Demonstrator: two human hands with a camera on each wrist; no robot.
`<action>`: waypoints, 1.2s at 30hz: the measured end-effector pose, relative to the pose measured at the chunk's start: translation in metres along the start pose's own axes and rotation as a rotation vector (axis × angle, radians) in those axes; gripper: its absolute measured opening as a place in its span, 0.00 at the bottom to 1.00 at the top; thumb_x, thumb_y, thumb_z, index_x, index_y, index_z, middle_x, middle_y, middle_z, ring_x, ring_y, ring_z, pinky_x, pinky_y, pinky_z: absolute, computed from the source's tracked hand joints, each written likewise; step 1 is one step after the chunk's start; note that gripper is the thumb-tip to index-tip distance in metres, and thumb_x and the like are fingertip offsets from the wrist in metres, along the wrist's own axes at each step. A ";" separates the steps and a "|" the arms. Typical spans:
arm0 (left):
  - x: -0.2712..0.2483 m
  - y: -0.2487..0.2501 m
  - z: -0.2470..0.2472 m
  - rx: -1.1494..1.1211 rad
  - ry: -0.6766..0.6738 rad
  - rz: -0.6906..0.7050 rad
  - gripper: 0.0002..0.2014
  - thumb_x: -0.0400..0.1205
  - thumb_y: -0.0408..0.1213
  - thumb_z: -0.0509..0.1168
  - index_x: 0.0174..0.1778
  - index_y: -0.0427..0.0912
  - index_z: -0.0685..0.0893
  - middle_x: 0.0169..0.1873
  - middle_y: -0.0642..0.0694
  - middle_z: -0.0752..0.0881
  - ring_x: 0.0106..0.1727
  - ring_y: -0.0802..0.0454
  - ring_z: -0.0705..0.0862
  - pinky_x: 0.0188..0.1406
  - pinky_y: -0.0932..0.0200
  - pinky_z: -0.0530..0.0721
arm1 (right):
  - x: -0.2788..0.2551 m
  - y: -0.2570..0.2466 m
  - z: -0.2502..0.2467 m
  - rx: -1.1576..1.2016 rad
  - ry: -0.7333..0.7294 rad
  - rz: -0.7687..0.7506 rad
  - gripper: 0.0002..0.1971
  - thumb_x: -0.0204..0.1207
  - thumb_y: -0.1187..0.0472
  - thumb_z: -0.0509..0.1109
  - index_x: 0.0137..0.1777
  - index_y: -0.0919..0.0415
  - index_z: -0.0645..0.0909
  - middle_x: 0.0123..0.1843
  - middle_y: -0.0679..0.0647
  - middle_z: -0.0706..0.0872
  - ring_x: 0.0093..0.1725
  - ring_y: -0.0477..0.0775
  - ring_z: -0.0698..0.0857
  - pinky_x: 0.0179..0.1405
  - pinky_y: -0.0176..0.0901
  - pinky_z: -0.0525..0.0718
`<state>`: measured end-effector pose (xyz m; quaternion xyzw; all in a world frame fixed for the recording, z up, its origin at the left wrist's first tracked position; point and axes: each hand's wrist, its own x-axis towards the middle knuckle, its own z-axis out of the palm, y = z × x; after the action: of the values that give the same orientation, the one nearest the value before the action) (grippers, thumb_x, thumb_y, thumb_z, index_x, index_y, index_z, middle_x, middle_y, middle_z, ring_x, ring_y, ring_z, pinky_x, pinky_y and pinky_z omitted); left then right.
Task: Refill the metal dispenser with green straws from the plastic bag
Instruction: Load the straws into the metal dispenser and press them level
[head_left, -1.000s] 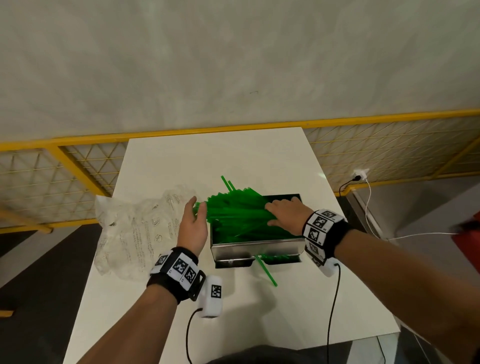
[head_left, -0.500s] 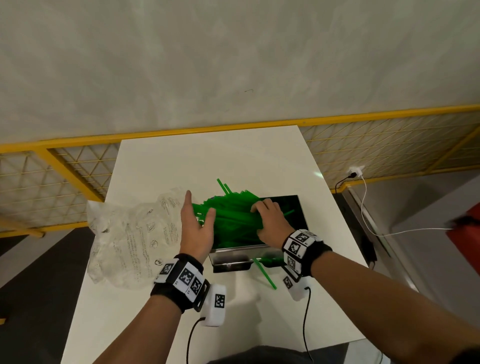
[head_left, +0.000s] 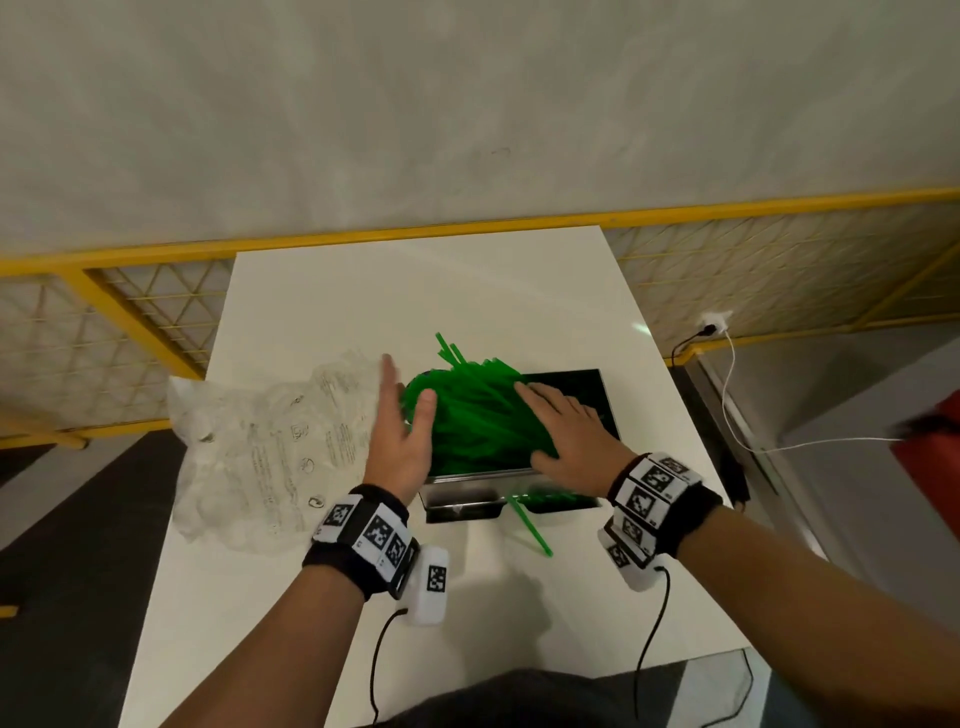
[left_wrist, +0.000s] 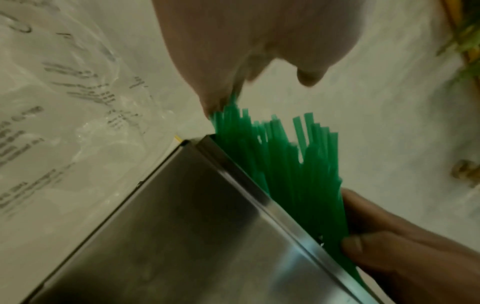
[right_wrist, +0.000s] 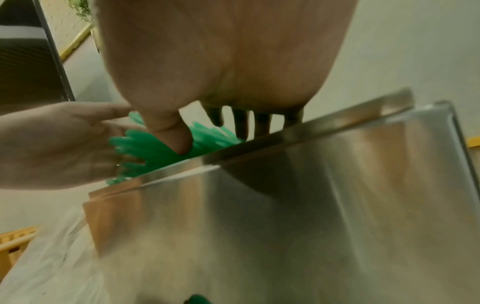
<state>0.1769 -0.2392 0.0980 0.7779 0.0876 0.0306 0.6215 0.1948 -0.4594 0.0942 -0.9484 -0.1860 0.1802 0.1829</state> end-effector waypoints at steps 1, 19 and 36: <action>-0.001 0.001 0.001 0.066 -0.093 -0.024 0.32 0.84 0.51 0.56 0.82 0.55 0.50 0.82 0.52 0.55 0.82 0.54 0.56 0.81 0.54 0.57 | 0.000 -0.003 0.003 0.002 0.005 -0.024 0.38 0.80 0.52 0.61 0.83 0.44 0.41 0.85 0.48 0.50 0.81 0.58 0.56 0.79 0.60 0.53; -0.011 -0.020 0.011 0.844 -0.230 0.487 0.25 0.79 0.67 0.48 0.72 0.68 0.68 0.81 0.43 0.59 0.82 0.36 0.54 0.71 0.33 0.59 | 0.009 -0.020 0.021 0.007 0.114 -0.067 0.45 0.70 0.32 0.59 0.83 0.46 0.44 0.84 0.52 0.50 0.82 0.57 0.51 0.79 0.61 0.51; -0.011 -0.028 0.001 0.974 -0.233 0.574 0.23 0.81 0.60 0.52 0.72 0.64 0.71 0.81 0.40 0.59 0.79 0.39 0.52 0.68 0.33 0.63 | -0.009 -0.005 0.109 -0.052 -0.122 0.260 0.18 0.83 0.47 0.57 0.62 0.58 0.79 0.57 0.62 0.85 0.57 0.65 0.83 0.52 0.50 0.80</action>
<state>0.1631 -0.2359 0.0717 0.9652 -0.1921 0.0685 0.1638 0.1414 -0.4285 0.0038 -0.9562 -0.0768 0.2549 0.1217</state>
